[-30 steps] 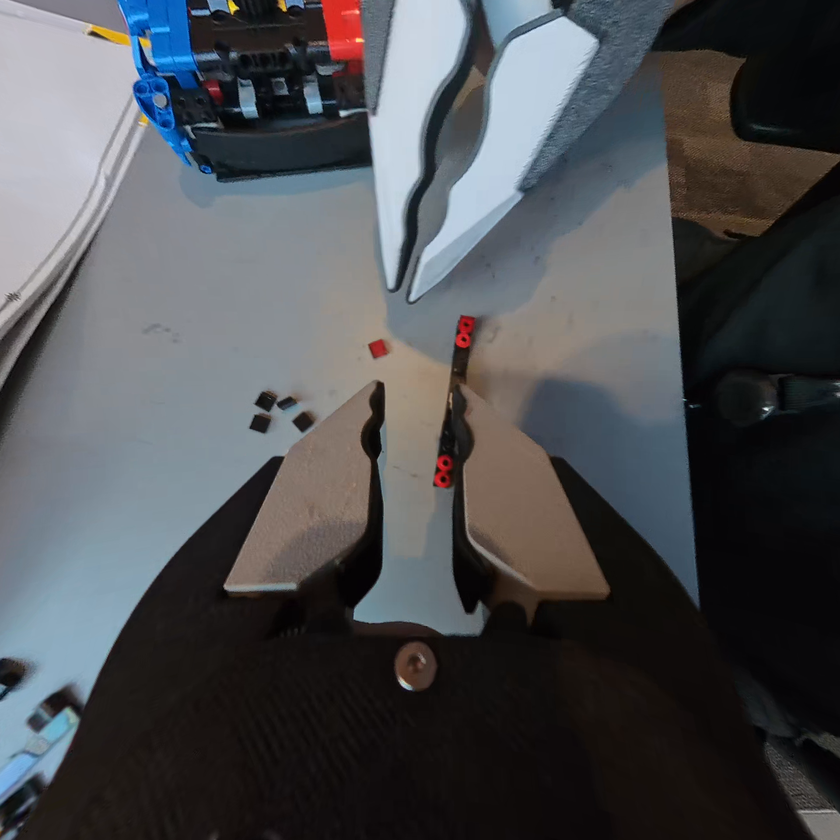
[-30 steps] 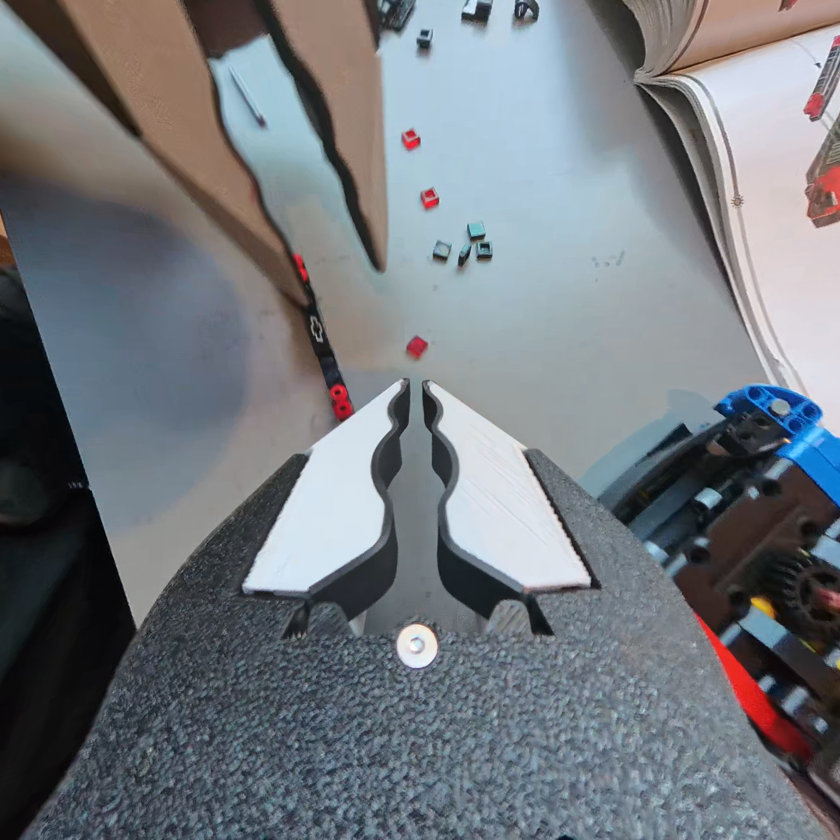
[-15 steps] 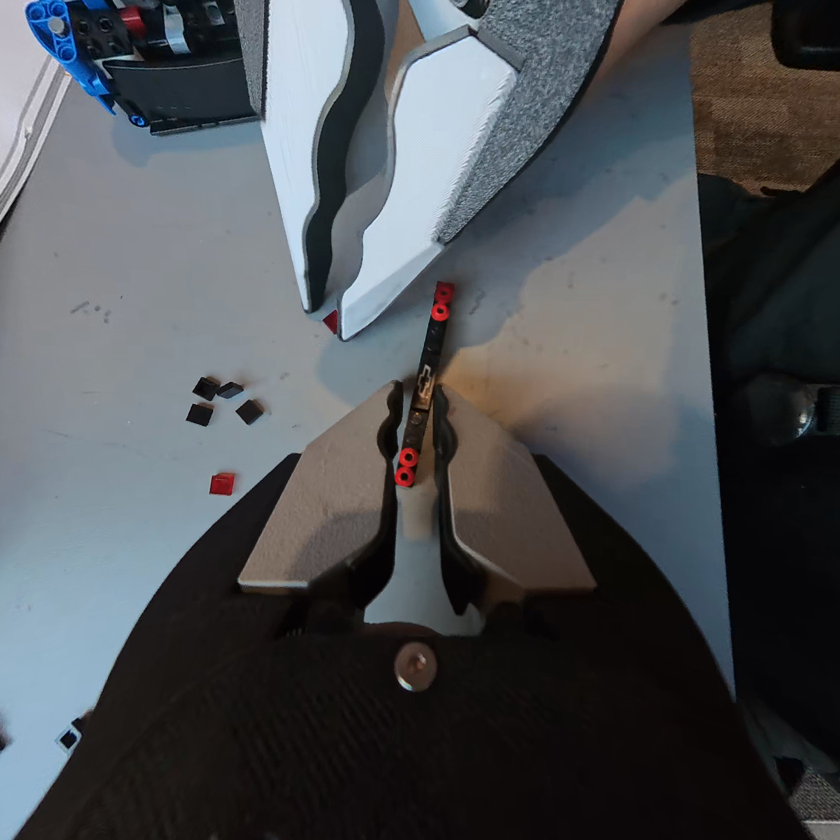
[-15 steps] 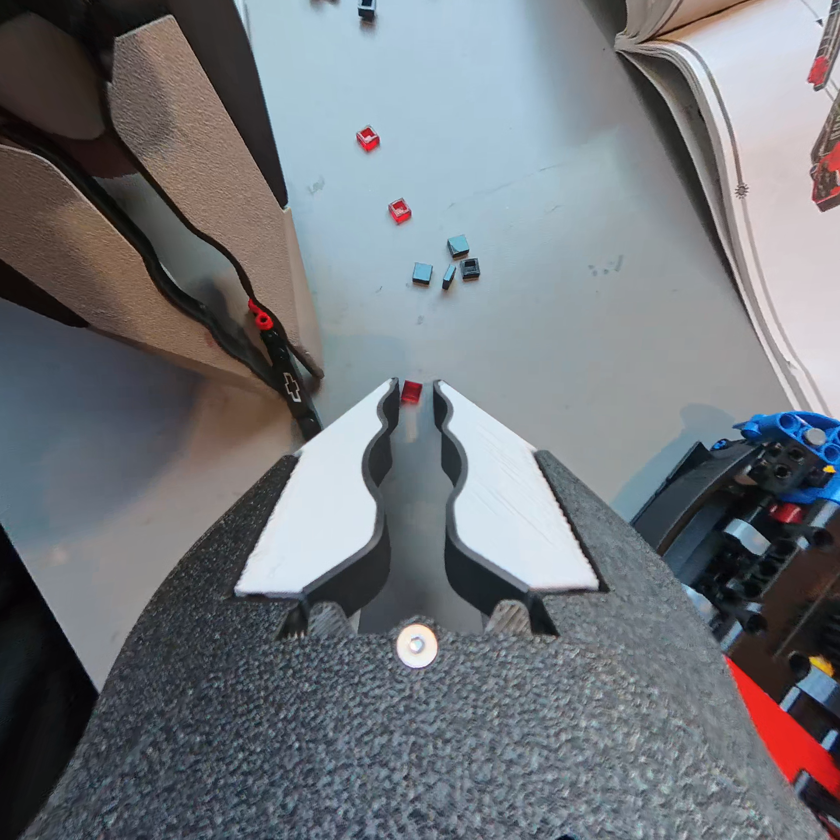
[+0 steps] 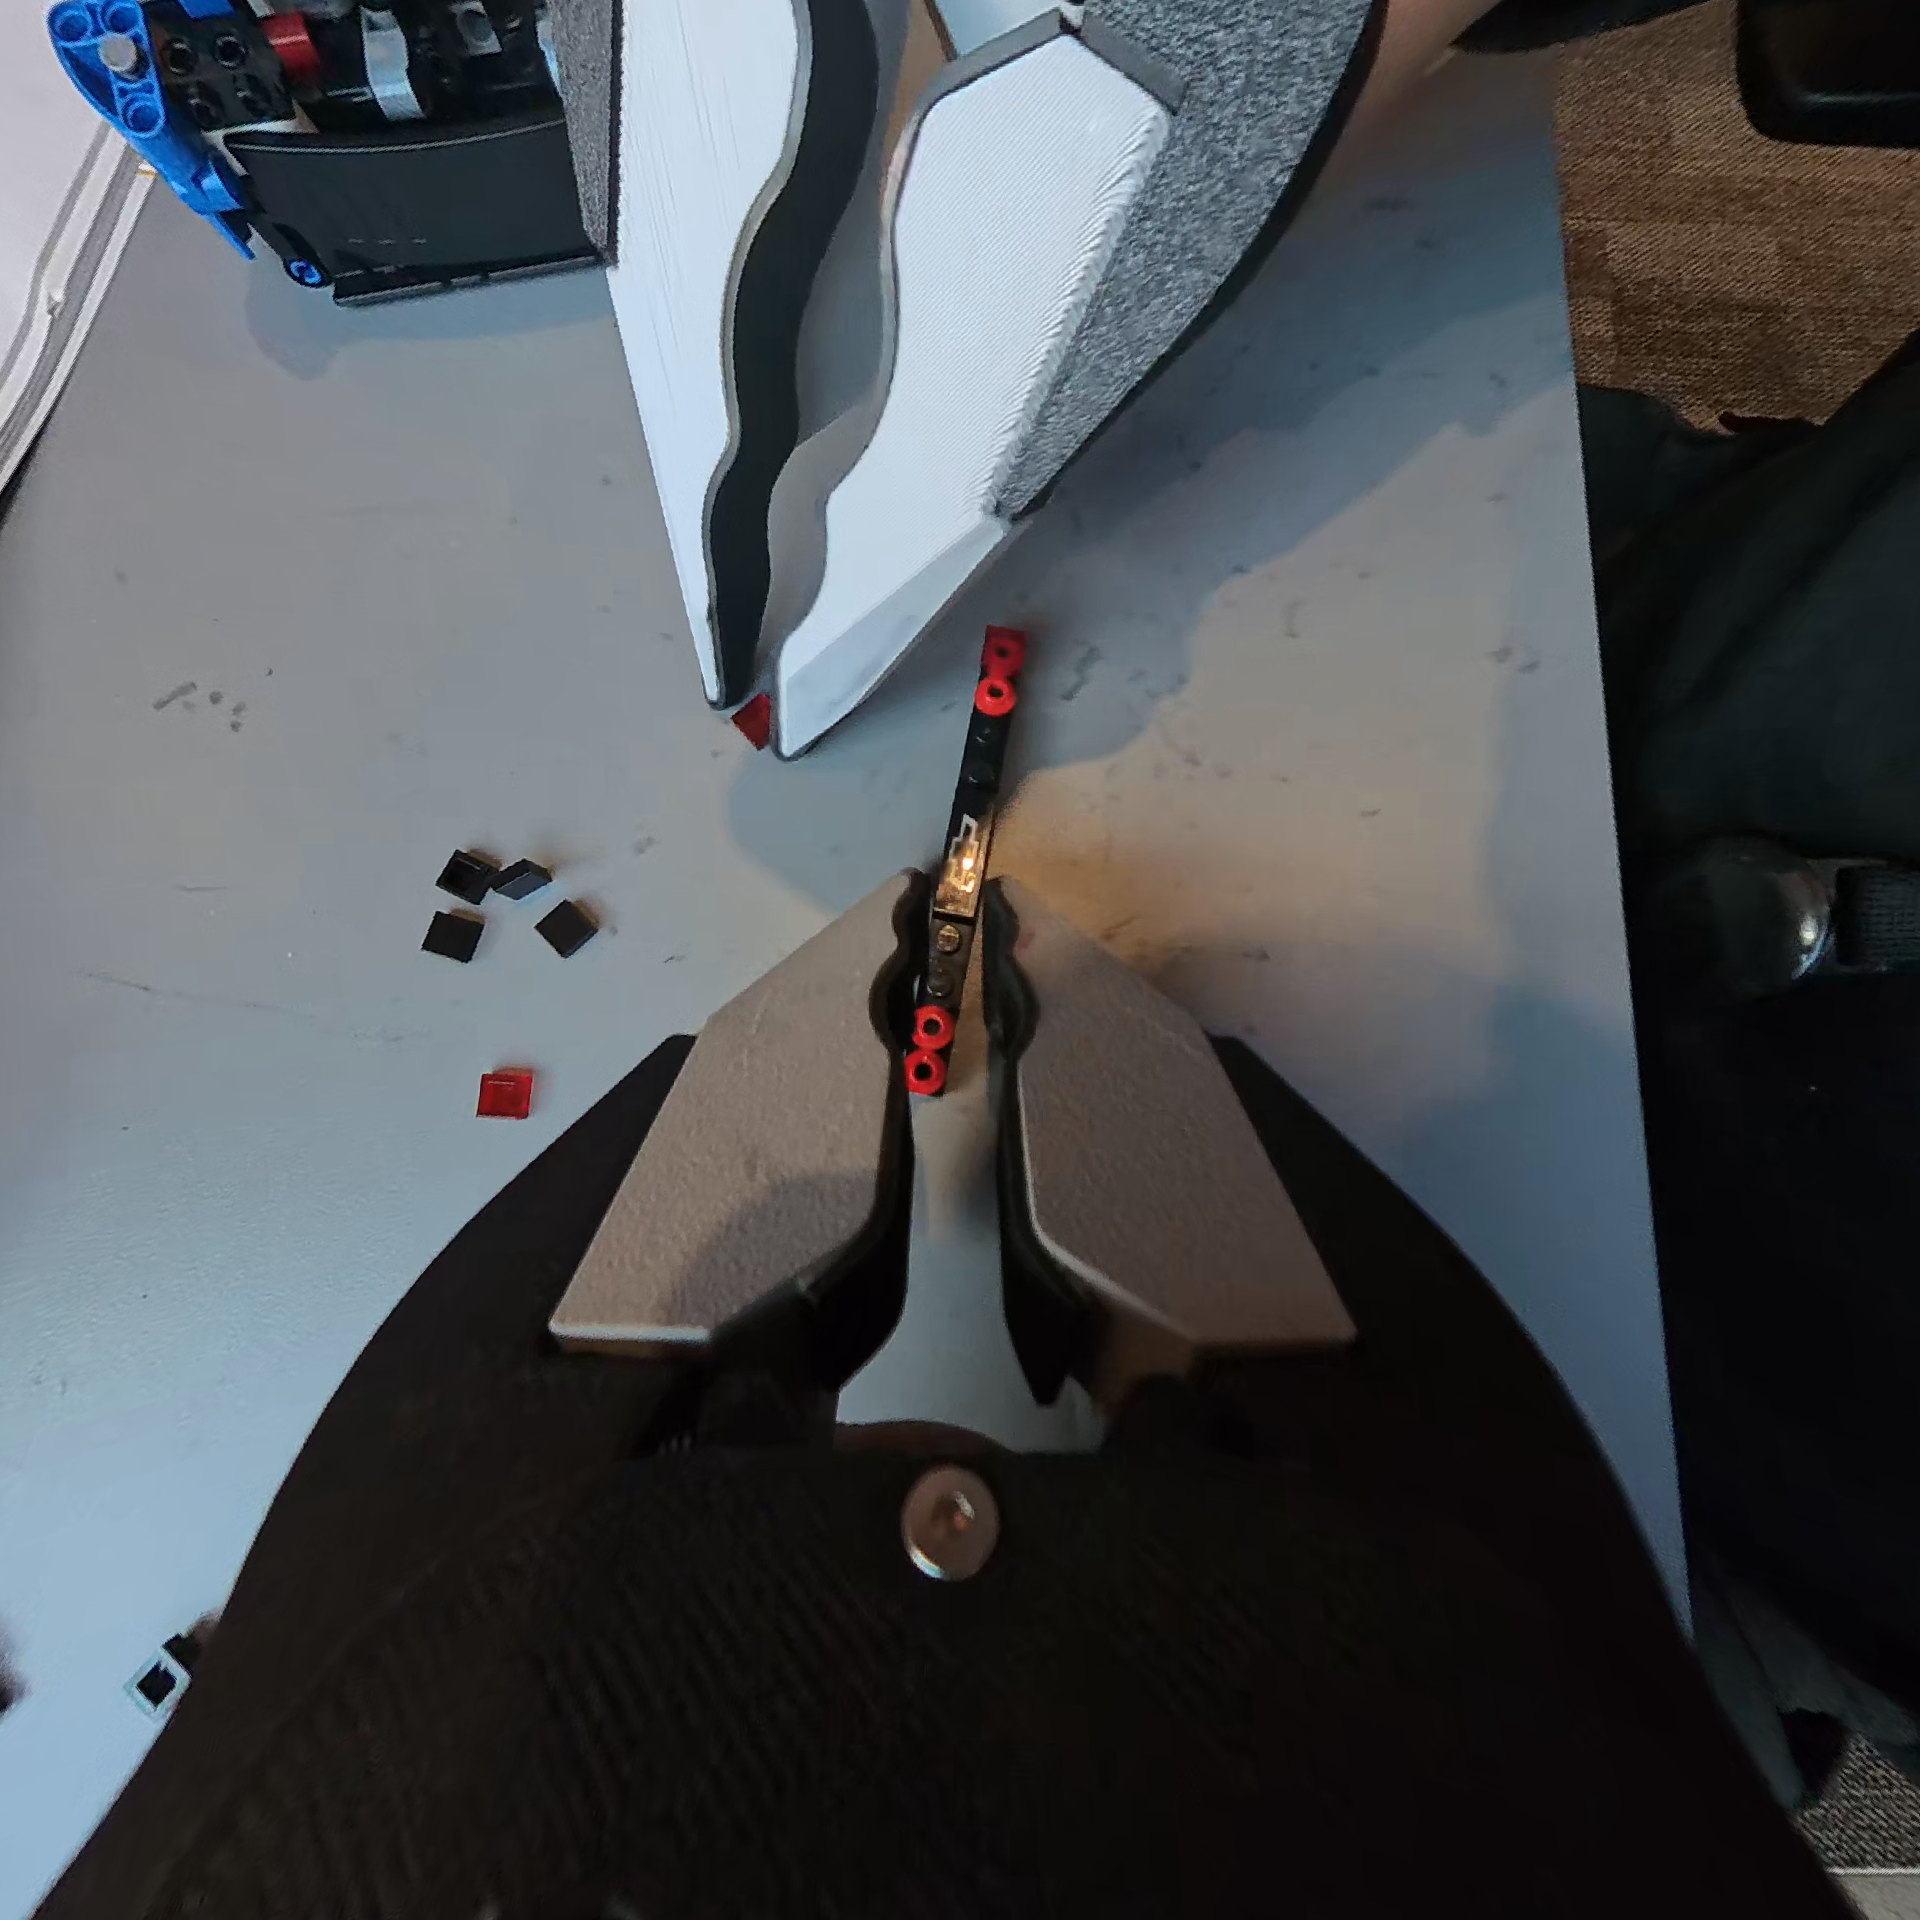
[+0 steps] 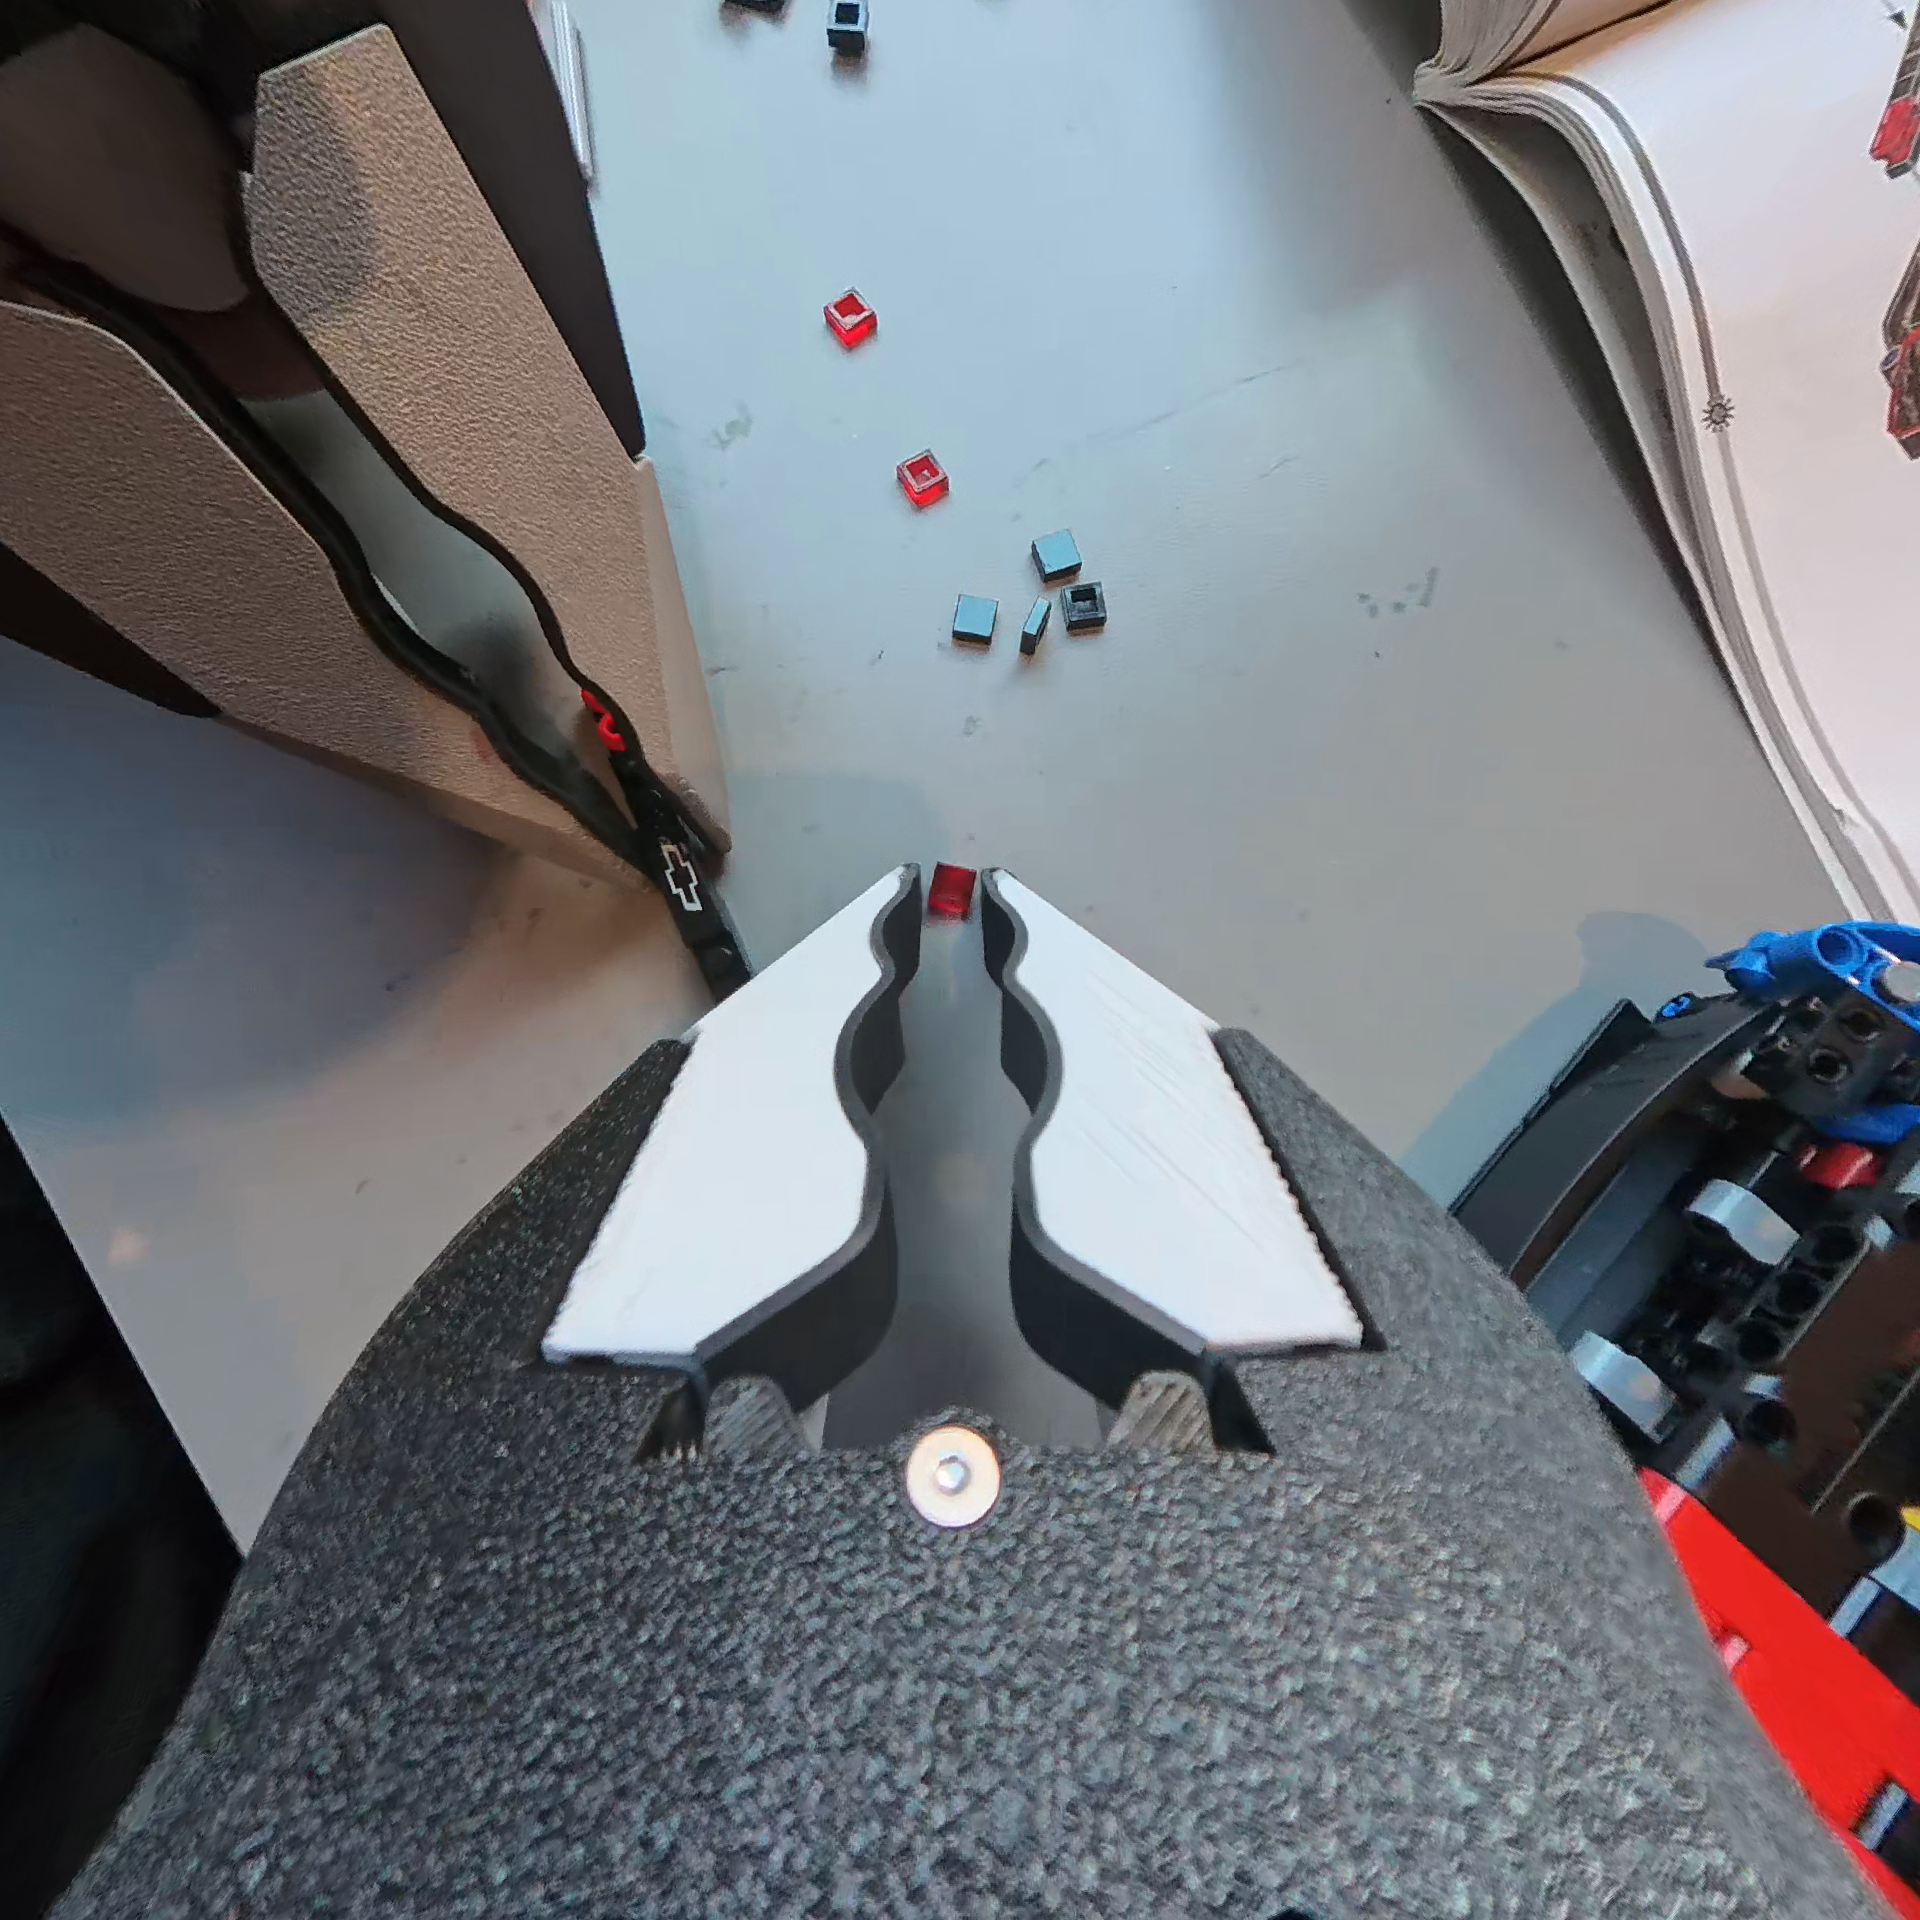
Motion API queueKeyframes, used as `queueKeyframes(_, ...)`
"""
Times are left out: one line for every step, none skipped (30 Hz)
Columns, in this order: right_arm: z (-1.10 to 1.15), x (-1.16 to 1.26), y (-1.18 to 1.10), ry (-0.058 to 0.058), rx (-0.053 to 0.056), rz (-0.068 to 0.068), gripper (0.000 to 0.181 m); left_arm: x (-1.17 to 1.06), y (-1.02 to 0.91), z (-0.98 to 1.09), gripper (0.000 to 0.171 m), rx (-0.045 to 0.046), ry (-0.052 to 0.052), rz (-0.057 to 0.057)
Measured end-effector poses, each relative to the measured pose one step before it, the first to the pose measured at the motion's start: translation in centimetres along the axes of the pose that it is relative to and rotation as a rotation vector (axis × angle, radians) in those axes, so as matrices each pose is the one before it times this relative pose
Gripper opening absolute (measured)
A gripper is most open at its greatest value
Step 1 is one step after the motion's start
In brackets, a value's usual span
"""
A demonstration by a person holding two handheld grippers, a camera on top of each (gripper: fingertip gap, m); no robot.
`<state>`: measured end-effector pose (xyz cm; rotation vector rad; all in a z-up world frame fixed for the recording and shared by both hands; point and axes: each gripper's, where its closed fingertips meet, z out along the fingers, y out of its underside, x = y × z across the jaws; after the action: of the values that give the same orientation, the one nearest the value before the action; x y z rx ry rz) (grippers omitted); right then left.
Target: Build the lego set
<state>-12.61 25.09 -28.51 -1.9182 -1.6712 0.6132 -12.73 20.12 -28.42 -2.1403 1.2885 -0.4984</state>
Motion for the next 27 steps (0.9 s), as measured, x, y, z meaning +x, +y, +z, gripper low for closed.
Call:
queueKeyframes(0.015,0.090,0.001,-0.0021,0.0019,0.0035,0.008,0.008,-0.008,-0.004,0.006,0.00192,0.0035,-0.0024)
queueKeyframes(-0.008,0.051,0.021,-0.0056,0.0005,0.0037,0.007,0.039,-0.021,0.002,0.007,0.00253,0.0053,-0.0047)
queueKeyframes(-0.013,0.000,0.017,-0.0098,0.0015,0.0071,0.007,0.023,-0.012,0.003,0.008,0.00333,0.0044,-0.0056)
queueKeyframes(-0.032,-0.008,0.017,-0.0095,0.0023,0.0052,0.007,0.007,-0.018,0.008,0.009,0.00359,0.0020,-0.0029)
queueKeyframes(-0.070,-0.030,0.029,-0.0086,0.0028,-0.0008,0.007,0.005,-0.012,0.005,0.009,0.00344,0.0010,-0.0003)
queueKeyframes(-0.134,-0.048,-0.005,-0.0070,0.0064,-0.0058,0.006,0.001,0.000,-0.002,0.009,0.00288,0.0000,-0.0002)
queueKeyframes(-0.217,-0.056,-0.045,-0.0055,0.0110,-0.0080,0.006,0.002,-0.006,0.002,0.009,0.00300,0.0003,-0.0011)
queueKeyframes(-0.275,-0.111,-0.007,-0.0089,0.0100,-0.0121,0.006,0.033,-0.009,-0.009,0.010,0.00304,0.0021,-0.0006)
queueKeyframes(-0.327,-0.086,0.005,-0.0054,0.0098,-0.0162,0.006,0.032,0.002,-0.003,0.010,0.00275,0.0013,0.0011)
queueKeyframes(-0.394,0.074,0.026,0.0044,0.0093,-0.0152,0.006,-0.021,-0.004,-0.005,0.011,0.00149,-0.0010,0.0008)
queueKeyframes(-0.407,0.021,0.037,0.0011,0.0087,-0.0156,0.006,0.023,-0.008,-0.007,0.013,0.00012,0.0013,-0.0007)
queueKeyframes(-0.415,-0.038,0.039,-0.0034,0.0087,-0.0135,0.006,0.064,-0.034,0.020,0.016,-0.00041,0.0042,-0.0006)
queueKeyframes(-0.382,0.011,0.039,-0.0005,0.0092,-0.0082,0.006,-0.039,-0.027,0.025,0.018,-0.00025,-0.0021,-0.0005)
queueKeyframes(-0.357,0.001,0.039,-0.0026,0.0087,-0.0040,0.006,-0.033,-0.042,0.030,0.018,0.00131,-0.0013,-0.0004)
queueKeyframes(-0.300,-0.068,0.075,-0.0075,0.0070,-0.0019,0.006,-0.008,-0.037,0.018,0.019,0.00228,0.0009,-0.0014)
queueKeyframes(-0.242,-0.008,0.085,-0.0033,0.0052,0.0002,0.006,-0.022,-0.023,0.020,0.019,0.00202,0.0006,-0.0021)
queueKeyframes(-0.220,0.037,0.073,0.0014,0.0055,0.0001,0.006,-0.023,-0.009,0.009,0.019,0.00171,0.0000,-0.0026)
queueKeyframes(-0.166,-0.047,0.064,-0.0025,0.0052,0.0000,0.006,-0.008,-0.015,0.001,0.019,0.00192,0.0006,-0.0022)
queueKeyframes(-0.138,-0.154,0.055,-0.0086,0.0043,-0.0001,0.006,-0.012,-0.007,0.002,0.019,0.00278,-0.0002,-0.0014)
queueKeyframes(-0.090,-0.189,0.031,-0.0091,0.0051,-0.0022,0.006,-0.031,-0.013,0.020,0.019,0.00300,-0.0013,-0.0017)
queueKeyframes(-0.073,-0.112,-0.016,-0.0042,0.0074,-0.0036,0.006,-0.016,-0.016,0.010,0.019,0.00299,-0.0009,-0.0016)
queueKeyframes(-0.067,-0.169,-0.049,-0.0069,0.0092,-0.0053,0.006,-0.018,-0.014,0.011,0.019,0.00235,-0.0011,-0.0011)
queueKeyframes(-0.061,-0.264,-0.055,-0.0134,0.0091,-0.0079,0.006,-0.035,-0.019,0.021,0.019,0.00156,-0.0021,-0.0004)
queueKeyframes(-0.049,-0.237,-0.022,-0.0135,0.0067,-0.0093,0.006,-0.004,-0.023,0.017,0.019,0.00101,-0.0011,0.0010)
queueKeyframes(-0.022,-0.196,0.080,-0.0129,0.0007,-0.0080,0.006,-0.017,-0.026,0.022,0.019,0.00052,-0.0017,0.0010)
queueKeyframes(-0.005,-0.223,0.086,-0.0153,-0.0002,-0.0103,0.006,-0.018,-0.030,0.026,0.020,0.00027,-0.0011,-0.0002)
queueKeyframes(-0.034,-0.203,0.030,-0.0101,0.0004,-0.0131,0.006,0.002,-0.025,0.030,0.021,-0.00097,-0.0004,-0.0002)
